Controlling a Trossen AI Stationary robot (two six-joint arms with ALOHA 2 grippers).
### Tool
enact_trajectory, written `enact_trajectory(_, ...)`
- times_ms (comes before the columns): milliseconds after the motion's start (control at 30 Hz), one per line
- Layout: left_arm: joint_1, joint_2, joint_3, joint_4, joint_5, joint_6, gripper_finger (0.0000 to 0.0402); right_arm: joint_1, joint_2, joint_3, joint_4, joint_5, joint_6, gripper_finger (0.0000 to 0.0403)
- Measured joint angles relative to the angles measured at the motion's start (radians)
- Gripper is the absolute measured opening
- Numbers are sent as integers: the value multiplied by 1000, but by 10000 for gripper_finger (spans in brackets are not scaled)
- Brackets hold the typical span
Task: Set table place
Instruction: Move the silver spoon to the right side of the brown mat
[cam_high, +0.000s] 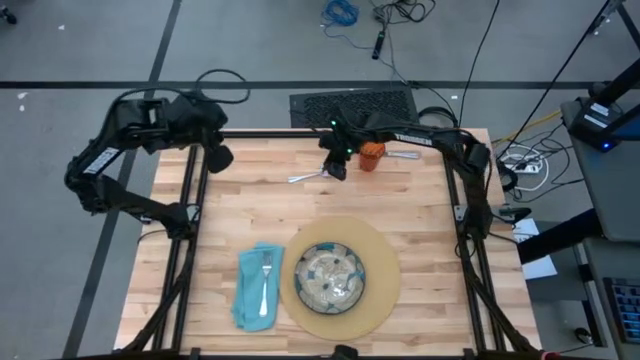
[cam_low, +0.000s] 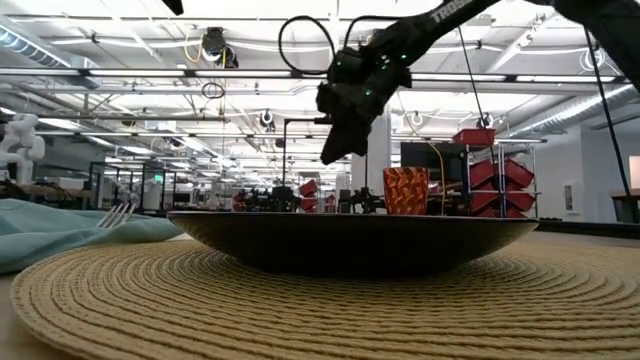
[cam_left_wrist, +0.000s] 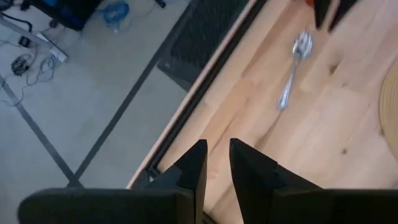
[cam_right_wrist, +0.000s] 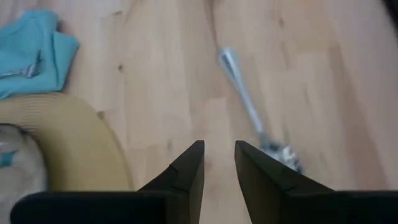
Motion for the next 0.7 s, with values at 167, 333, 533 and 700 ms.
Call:
enact_trajectory(167, -1, -31, -134, 0, 9, -23, 55, -4, 94, 117, -32, -4, -78, 82)
enact_trajectory(333, 0, -55, -264, -3, 12, -27, 55, -23, 207, 249, -154, -5, -107, 82)
enact_trajectory(533, 0, -80, -316, 17, -14, -43, 55, -48, 318, 383, -281, 12, -107, 82)
enact_trajectory(700, 0, -102, -316, 31, -14, -44, 55, -59, 368, 450, -312, 51, -115, 82)
